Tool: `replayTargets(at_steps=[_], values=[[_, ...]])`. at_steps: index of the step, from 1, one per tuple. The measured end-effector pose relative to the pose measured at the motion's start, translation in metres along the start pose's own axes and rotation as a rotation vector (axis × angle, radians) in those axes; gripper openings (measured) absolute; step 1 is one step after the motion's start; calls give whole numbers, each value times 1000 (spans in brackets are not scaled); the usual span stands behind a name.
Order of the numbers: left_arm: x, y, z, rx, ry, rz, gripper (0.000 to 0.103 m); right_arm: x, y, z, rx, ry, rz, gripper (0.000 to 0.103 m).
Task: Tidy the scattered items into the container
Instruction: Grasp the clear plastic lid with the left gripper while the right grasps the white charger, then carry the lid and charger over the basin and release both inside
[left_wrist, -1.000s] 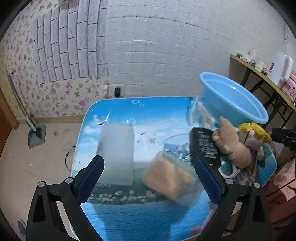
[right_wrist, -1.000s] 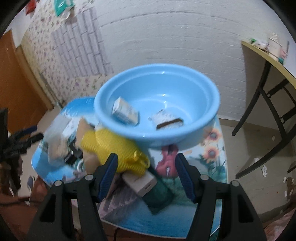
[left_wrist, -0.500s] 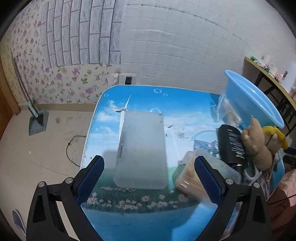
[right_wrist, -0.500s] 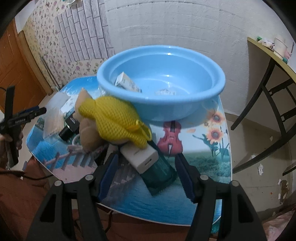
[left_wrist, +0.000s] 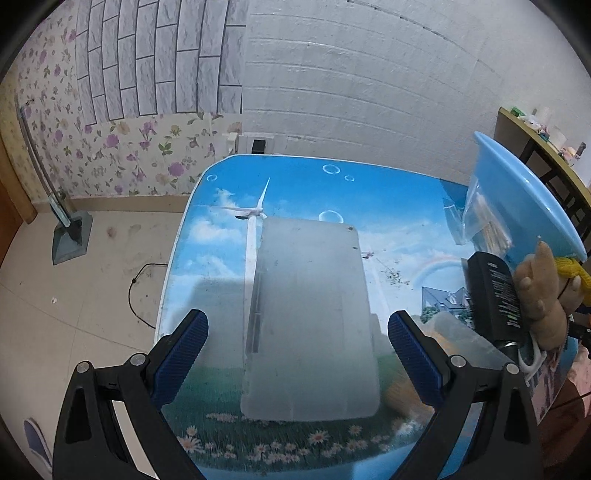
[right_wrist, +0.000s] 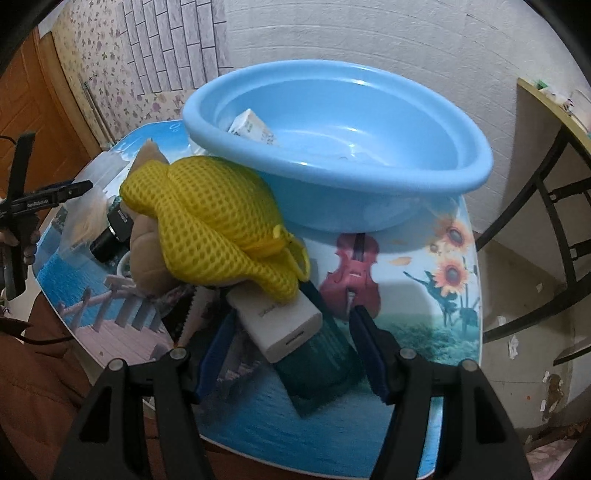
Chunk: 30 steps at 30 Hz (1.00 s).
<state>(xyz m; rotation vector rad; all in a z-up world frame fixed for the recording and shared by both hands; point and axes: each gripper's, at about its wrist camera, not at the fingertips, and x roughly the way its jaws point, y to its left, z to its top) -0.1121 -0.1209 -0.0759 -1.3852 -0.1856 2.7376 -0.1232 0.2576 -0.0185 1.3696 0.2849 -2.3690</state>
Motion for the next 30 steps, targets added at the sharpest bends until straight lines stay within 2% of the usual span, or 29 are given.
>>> replayTargets(at_steps=[5,7,13,21,30], values=[[7,-4,1,24,9,21,98,4,6,-2,-38,12,-6,63],[6,-3,2,18,-2,20,94,5,8,-4,-44,19,7,55],[2,-4,3,31,-14,42,62,3,8,-10,-67,22,8,49],[-9,-8,-5,38,-11,54,62,-9,8,-24,-69,5,16,43],[-34,-10,-9,24,-47,53,61,-20,13,-32,-55,-10,33,42]])
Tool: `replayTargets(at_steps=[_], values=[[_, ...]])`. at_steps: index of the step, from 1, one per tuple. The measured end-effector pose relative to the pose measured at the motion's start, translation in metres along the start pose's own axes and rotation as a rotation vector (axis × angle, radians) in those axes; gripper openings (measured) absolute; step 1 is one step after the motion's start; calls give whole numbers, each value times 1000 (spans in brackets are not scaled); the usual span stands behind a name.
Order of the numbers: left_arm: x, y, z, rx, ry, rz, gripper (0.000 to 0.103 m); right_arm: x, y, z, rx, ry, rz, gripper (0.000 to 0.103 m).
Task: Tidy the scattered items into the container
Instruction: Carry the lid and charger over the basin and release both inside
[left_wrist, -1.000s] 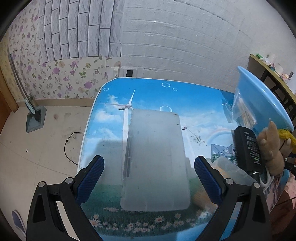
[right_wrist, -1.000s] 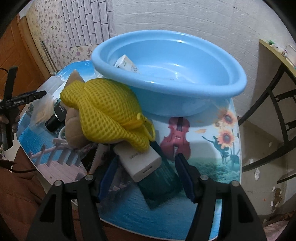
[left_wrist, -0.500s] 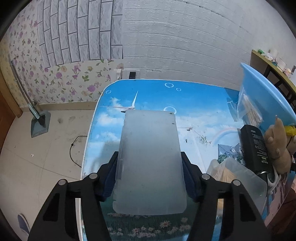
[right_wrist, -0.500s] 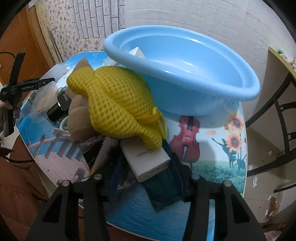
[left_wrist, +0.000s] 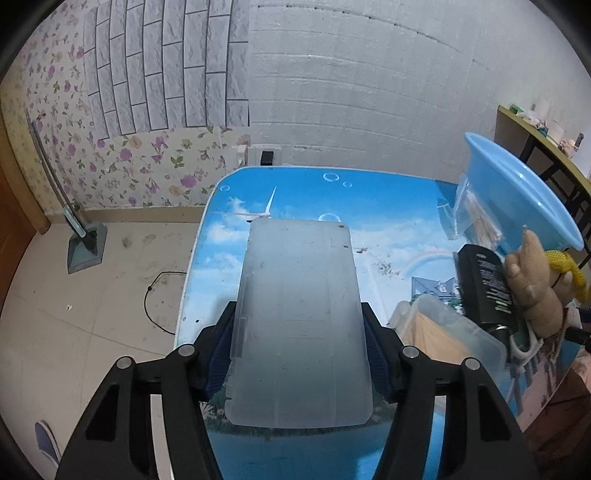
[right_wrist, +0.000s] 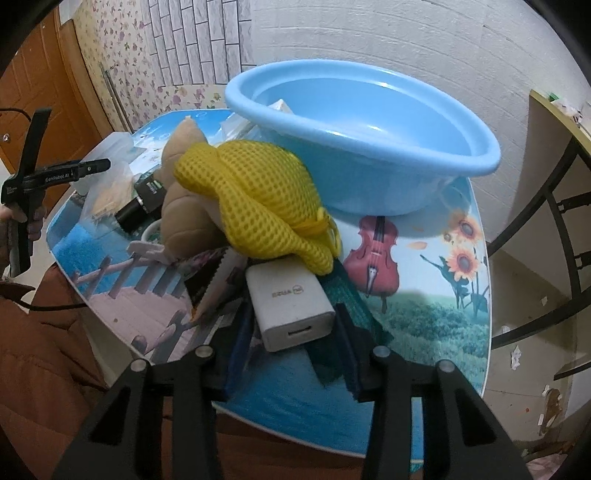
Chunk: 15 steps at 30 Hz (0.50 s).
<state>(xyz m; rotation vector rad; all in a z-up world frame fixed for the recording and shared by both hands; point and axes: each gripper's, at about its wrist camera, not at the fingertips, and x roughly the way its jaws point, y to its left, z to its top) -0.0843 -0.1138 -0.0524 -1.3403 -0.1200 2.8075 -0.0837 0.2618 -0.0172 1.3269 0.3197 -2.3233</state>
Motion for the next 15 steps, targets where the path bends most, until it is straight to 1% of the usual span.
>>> replayTargets(at_steps=[5,11,15], values=[[-9,-4,-1,0,-10,-2,62,-12,-5,-3,11,-19,-7,42],[-22,-17,1,15,-22,-28,62,-30,-14,-11,29,-51,-14,42],[-32,-27,4,19,-32,-46,62,-46,-21,-15,32,-79,-40,42]])
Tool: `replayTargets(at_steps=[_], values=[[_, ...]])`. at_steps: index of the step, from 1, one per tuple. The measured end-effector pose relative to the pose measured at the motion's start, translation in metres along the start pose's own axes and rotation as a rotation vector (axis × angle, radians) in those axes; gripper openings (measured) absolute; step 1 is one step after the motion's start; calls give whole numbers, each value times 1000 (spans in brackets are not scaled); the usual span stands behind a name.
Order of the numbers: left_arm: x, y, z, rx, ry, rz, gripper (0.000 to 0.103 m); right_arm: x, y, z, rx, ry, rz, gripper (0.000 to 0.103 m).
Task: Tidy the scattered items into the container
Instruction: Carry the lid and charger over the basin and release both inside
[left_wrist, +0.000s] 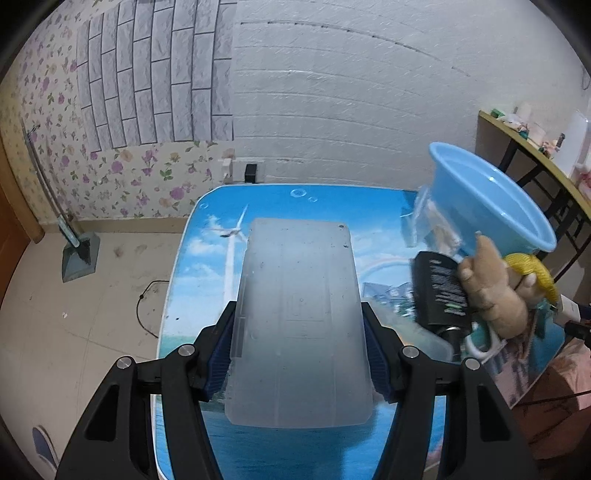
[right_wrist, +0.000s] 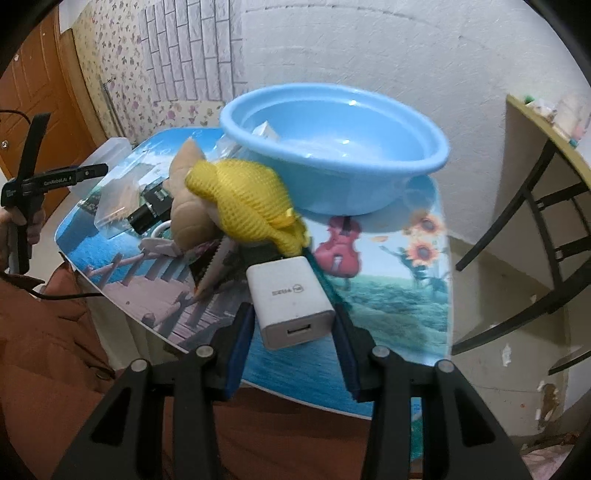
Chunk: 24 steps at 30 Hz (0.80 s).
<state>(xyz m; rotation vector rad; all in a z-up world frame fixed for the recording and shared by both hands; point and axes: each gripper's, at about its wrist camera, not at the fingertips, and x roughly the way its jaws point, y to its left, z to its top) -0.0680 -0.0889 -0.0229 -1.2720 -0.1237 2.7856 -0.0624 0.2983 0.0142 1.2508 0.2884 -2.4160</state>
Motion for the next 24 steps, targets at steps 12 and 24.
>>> replayTargets(at_steps=[12,24], values=[[-24,-48,32,51,-58,-86,62,-31,-10,39,23,-134,67,42],[-9,-136,86,183,-83,-216,62,16,-23,101,23,-109,110,42]])
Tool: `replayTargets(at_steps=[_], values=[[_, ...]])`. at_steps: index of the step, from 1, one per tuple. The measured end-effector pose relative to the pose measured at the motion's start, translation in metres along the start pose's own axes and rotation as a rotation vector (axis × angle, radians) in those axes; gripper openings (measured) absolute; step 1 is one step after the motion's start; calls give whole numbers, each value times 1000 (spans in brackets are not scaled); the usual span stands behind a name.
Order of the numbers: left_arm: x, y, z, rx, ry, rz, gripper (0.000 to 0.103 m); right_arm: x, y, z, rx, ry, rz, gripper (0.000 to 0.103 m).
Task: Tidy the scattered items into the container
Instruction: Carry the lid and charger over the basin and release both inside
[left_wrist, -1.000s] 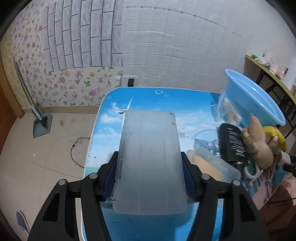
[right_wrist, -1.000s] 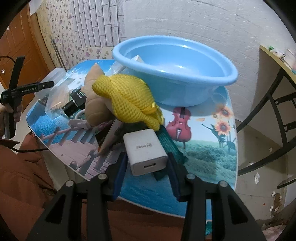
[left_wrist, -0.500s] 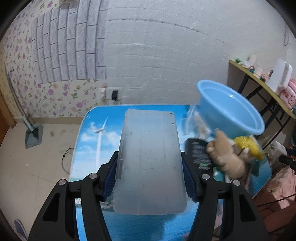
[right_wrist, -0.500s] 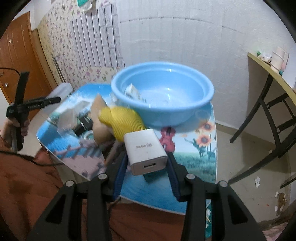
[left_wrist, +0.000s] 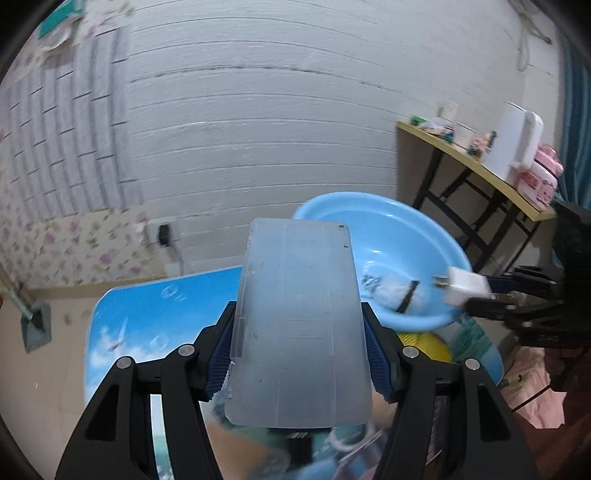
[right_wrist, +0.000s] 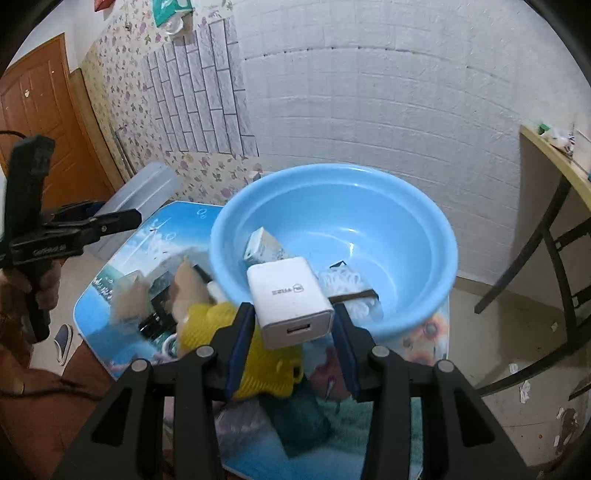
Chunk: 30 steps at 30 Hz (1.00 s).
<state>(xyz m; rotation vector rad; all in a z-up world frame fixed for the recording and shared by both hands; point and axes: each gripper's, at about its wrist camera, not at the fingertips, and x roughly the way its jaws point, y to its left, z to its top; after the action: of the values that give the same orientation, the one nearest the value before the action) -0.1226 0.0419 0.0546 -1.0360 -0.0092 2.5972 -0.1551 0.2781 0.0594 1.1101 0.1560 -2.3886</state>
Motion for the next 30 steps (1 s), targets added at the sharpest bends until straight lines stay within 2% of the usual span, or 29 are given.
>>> replayTargets(at_steps=[4,9,14,22,30], values=[[22,-22,14,51,21,-48,62,18,-8,12,-4,41,-13,41],[54,-47,28,109,61,-96,62,48,-18,21,8,145,-14,41],[75,-61,35,152,90,-134,62,68,-22,25,-13,201,-16,41],[111,-68,40,200,147,-141,62,90,-32,31,-28,246,-87,41],[127,-75,35,224,183,-145,62,102,-32,38,-58,282,-84,40]])
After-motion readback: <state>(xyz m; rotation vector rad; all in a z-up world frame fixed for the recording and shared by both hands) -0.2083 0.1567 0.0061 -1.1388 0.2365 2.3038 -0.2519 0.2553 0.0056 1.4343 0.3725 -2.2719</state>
